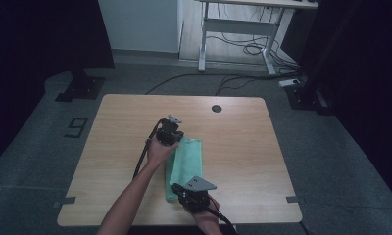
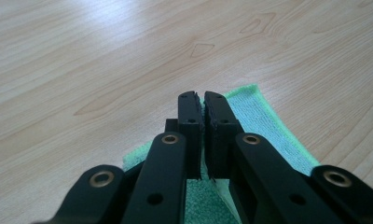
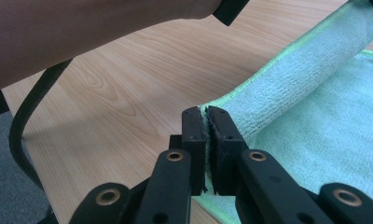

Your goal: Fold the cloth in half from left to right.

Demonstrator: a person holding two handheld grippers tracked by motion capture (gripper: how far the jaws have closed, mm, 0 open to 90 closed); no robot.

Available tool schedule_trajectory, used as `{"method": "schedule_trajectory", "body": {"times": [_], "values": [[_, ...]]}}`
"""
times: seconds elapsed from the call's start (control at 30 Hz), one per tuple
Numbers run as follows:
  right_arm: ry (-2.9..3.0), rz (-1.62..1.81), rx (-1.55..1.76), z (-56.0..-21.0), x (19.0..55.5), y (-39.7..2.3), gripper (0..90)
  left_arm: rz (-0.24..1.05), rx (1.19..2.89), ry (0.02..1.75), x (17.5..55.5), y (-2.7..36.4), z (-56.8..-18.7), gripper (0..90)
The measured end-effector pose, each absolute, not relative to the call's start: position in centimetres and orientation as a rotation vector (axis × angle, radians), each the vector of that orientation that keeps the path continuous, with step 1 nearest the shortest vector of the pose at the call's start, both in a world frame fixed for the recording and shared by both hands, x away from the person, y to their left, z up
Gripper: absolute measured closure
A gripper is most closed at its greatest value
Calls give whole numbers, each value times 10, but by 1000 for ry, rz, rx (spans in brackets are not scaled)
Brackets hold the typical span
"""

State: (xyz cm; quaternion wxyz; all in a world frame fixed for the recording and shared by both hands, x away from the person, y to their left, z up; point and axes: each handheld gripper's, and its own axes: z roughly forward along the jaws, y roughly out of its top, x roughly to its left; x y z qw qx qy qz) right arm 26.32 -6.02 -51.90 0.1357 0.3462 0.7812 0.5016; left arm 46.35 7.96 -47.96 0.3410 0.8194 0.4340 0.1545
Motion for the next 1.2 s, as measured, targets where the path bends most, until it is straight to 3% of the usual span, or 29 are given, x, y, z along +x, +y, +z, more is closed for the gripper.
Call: {"method": "schedule_trajectory", "body": {"times": [1.2], "values": [[2256, 1407, 1081, -533, 265, -84, 848, 381, 2175, 1117, 473, 50, -502, 856]]}}
